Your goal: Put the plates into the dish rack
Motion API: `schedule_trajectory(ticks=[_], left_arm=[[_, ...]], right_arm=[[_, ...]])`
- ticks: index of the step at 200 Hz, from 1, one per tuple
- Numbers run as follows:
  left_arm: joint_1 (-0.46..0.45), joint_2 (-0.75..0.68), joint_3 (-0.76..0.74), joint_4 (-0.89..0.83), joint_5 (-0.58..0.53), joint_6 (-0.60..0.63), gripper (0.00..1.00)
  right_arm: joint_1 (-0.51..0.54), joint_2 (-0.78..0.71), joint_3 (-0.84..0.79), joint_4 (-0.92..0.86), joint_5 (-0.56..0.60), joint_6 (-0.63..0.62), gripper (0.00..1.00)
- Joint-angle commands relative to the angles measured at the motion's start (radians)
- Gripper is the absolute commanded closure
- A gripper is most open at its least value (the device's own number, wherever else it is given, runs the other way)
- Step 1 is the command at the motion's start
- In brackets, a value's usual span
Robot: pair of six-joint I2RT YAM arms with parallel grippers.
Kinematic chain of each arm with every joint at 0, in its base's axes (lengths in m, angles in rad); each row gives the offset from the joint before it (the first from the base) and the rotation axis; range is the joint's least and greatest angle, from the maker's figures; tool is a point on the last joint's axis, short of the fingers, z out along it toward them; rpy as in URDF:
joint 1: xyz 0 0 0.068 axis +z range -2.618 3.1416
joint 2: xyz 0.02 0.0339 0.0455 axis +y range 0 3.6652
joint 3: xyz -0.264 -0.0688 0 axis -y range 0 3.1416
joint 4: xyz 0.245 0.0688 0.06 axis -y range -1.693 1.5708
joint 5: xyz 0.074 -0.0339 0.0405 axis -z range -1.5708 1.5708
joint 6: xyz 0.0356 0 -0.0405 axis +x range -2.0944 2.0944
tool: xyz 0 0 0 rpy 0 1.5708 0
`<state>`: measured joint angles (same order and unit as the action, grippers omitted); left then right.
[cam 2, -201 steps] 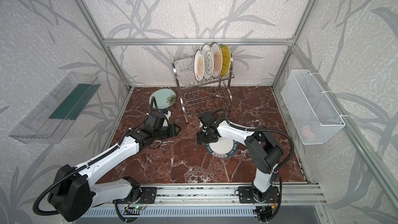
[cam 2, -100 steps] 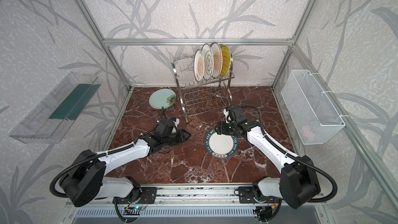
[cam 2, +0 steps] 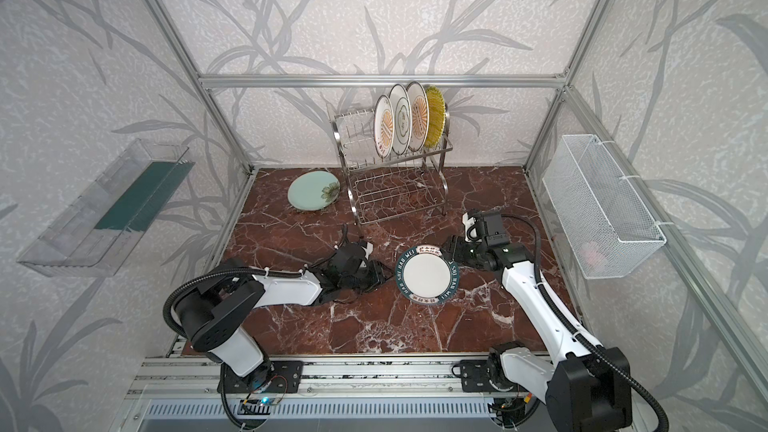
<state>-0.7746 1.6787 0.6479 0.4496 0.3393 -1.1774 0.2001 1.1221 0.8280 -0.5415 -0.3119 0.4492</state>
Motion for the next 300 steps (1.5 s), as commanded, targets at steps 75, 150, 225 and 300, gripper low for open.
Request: schedule_trajectory(ticks=[75,150,225,300], left_arm=[[-0.015,0.149,0.057,0.195,0.038,-0.107,0.72],[-0.034,0.235,0.075,0.223,0.029,-0.107,0.91],[-0.028,0.231,0.092,0.243,0.08,-0.078,1.0],[0.001,0.078,0.178,0.022,0.127,0.065,1.0]], right_arm=[[-0.025,-0.057,-0.02,-0.054,-0.021,-0.025,0.34],[-0.035,-0.061,-0.032,-0.048,-0.027,-0.015,0.34],[-0.048,-0.059,-0.031,-0.049,-0.021,-0.02,0.35],[-0.072,-0.077,-0.024,-0.058,-0.017,-0.021,0.36]])
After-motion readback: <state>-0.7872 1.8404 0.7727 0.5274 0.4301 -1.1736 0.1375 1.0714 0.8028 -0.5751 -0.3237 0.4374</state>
